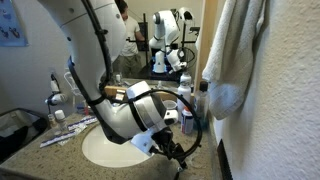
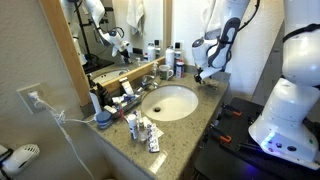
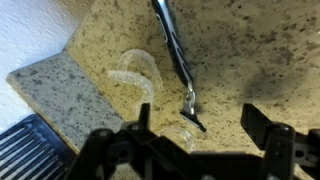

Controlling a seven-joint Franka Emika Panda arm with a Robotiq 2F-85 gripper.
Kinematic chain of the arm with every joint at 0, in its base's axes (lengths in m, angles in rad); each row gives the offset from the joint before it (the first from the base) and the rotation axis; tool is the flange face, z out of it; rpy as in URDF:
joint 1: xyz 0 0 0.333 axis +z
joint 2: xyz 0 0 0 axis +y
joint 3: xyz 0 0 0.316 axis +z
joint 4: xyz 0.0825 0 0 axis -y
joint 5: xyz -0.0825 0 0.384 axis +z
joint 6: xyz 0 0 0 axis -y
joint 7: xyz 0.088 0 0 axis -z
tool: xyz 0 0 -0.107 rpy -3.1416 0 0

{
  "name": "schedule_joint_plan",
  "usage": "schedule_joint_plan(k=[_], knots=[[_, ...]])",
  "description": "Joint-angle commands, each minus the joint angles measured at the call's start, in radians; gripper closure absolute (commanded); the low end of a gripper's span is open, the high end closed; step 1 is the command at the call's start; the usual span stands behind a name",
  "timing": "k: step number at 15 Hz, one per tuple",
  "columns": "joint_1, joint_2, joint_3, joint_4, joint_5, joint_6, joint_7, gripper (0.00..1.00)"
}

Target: Move the shaving stick to the right side of the counter

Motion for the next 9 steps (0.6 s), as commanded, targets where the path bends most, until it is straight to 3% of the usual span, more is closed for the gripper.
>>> schedule_joint_plan(k=[1,4,7,9], knots=[[0.023,-0.074,0.049,-0.021,0.169,-0.129,-0.115,0.00],[0.080,-0.135,0.070,-0.009,0.284,-0.282,-0.190,0.00],[0.141,-0.215,0.105,0.014,0.337,-0.461,-0.238,0.00],[0.164,-0.268,0.141,0.026,0.353,-0.513,-0.278,0.00]])
